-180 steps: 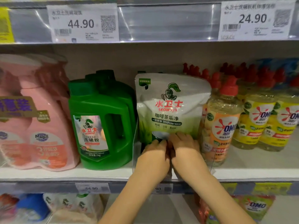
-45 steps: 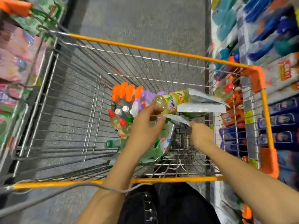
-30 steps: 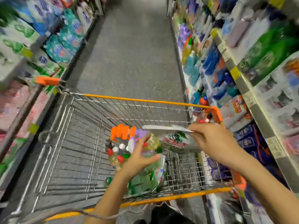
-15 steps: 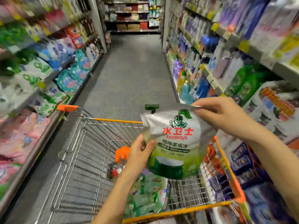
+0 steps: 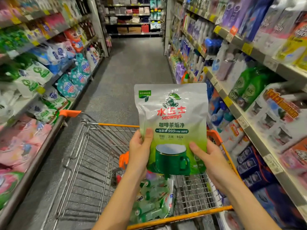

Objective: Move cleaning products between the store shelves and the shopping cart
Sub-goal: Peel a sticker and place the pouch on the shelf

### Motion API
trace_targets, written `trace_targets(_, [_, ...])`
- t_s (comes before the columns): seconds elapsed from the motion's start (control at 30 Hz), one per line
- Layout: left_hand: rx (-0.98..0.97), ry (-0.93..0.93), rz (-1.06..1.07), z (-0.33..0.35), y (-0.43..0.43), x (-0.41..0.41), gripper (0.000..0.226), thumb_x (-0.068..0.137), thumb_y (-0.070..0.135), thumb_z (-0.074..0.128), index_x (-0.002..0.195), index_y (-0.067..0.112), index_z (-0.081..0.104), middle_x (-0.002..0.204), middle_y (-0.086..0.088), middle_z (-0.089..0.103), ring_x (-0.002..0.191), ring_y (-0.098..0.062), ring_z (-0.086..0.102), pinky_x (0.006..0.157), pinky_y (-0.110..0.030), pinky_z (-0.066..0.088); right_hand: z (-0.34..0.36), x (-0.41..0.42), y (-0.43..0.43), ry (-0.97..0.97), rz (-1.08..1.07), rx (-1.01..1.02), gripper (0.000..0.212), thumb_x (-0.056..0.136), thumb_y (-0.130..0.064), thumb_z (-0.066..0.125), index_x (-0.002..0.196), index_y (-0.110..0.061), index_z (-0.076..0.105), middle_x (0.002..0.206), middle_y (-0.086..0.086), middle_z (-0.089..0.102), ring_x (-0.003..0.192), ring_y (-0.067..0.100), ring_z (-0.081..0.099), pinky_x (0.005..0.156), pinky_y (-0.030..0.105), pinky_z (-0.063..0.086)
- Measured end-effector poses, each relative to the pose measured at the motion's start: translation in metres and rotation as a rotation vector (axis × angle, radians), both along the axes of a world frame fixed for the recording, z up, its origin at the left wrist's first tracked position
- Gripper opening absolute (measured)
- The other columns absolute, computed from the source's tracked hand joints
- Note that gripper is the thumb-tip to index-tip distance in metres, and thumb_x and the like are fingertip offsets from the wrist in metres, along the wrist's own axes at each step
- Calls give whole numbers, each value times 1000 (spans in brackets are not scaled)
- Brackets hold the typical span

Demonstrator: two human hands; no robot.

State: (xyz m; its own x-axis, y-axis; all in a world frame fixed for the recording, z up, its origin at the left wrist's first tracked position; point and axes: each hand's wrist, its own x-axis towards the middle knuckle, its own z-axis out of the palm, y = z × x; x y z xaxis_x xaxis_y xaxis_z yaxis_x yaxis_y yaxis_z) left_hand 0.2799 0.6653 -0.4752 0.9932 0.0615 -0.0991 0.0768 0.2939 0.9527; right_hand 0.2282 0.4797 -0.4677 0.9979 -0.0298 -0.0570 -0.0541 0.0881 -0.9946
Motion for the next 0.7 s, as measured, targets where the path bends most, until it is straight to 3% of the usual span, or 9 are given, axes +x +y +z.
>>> trace_targets(0.17, [22, -3, -8, 5, 4, 0, 29, 87, 38, 56, 102, 14, 62, 98, -7, 75, 92, -27, 71, 82, -43, 57, 7, -1, 4, 8, -12, 20, 43, 79, -36, 66, 118, -19, 62, 113, -5, 72, 108, 15, 67, 86, 25, 54])
trace_targets(0.3, [30, -19, -55, 13, 5, -11, 36, 80, 43, 57, 103, 15, 62, 100, -7, 74, 94, -27, 70, 83, -44, 56, 10, -14, 5, 3, -62, 24, 83, 55, -66, 82, 120, -18, 63, 116, 0, 71, 109, 18, 67, 90, 32, 55])
trace_targets(0.47, [79, -103, -234, 34, -3, -32, 43, 79, 47, 55, 106, 14, 60, 98, -2, 75, 88, -17, 71, 70, -29, 57, 21, -52, -3, -50, -162, 76, 84, 54, -60, 85, 125, -24, 59, 122, 1, 69, 114, 21, 64, 95, 41, 53])
trace_targets(0.57, [135, -179, -359, 45, -19, -51, 43, 78, 51, 55, 105, 18, 58, 101, -1, 73, 92, -14, 70, 71, -27, 56, 32, -89, -12, -96, -276, 48, 87, 58, -58, 83, 132, -21, 55, 126, 0, 66, 119, 19, 61, 100, 45, 48])
trace_targets(0.7, [137, -266, -568, 55, -54, -85, 48, 74, 52, 64, 106, 17, 56, 102, -1, 71, 96, -15, 69, 79, -31, 56, 42, -153, -29, -146, -485, 17, 78, 54, -58, 86, 121, -26, 61, 117, 1, 71, 106, 20, 67, 86, 44, 56])
